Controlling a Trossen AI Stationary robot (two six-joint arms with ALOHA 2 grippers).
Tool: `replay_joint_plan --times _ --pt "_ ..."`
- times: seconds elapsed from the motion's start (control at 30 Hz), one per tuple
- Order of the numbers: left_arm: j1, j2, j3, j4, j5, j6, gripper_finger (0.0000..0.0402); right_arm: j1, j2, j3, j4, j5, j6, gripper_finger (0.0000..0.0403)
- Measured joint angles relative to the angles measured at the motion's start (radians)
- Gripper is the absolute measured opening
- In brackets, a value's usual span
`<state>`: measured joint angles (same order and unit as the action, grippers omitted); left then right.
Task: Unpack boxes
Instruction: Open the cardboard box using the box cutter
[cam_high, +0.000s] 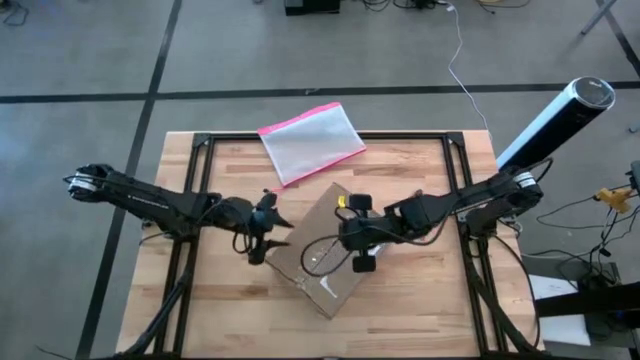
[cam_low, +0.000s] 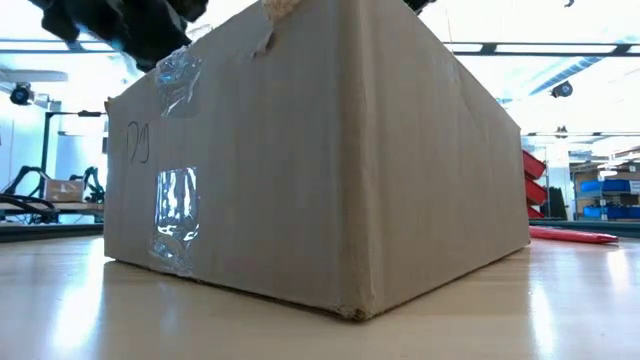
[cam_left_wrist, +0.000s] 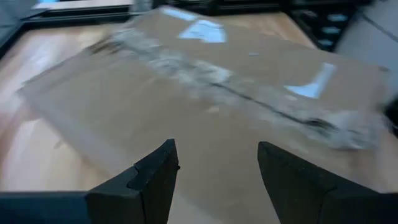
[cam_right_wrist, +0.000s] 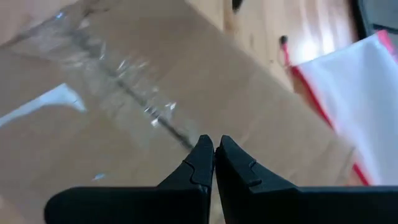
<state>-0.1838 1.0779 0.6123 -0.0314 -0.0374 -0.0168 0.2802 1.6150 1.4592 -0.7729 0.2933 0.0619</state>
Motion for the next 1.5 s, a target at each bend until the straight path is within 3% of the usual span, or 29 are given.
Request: replay_joint_plan --times 0.2,0.4,0.57,0.7,1.1,1.37,1.5 --pt "-0.145 0.000 0.045 -0.058 -0.043 0.007 0.0226 0.044 -0.018 -0.058 0.024 0.022 0.092 0.0000" --pt "-0.310 0.028 0.049 -0.090 -0.261 0.090 0.0227 0.123 0.009 -0.151 0.257 0.010 0.126 0.0000" --pt "-0.353 0.115 0.091 -0.102 -0.395 0.175 0.0218 0.172 0.054 -0.156 0.400 0.004 0.136 0.0001" --pt "-0.352 0.216 0.150 -0.201 -0.401 0.203 0.0213 0.201 0.077 -0.156 0.464 -0.038 0.156 0.0027" --pt "-0.368 0.427 0.437 -0.490 -0.388 0.192 0.0203 0.250 0.184 -0.156 0.596 -0.023 0.209 0.0178" --pt "-0.379 0.452 0.512 -0.519 -0.367 0.196 0.0212 0.259 0.220 -0.153 0.587 -0.011 0.248 0.0192" --pt "-0.379 0.466 0.513 -0.519 -0.361 0.196 0.0211 0.266 0.214 -0.150 0.491 0.032 0.287 0.0185"
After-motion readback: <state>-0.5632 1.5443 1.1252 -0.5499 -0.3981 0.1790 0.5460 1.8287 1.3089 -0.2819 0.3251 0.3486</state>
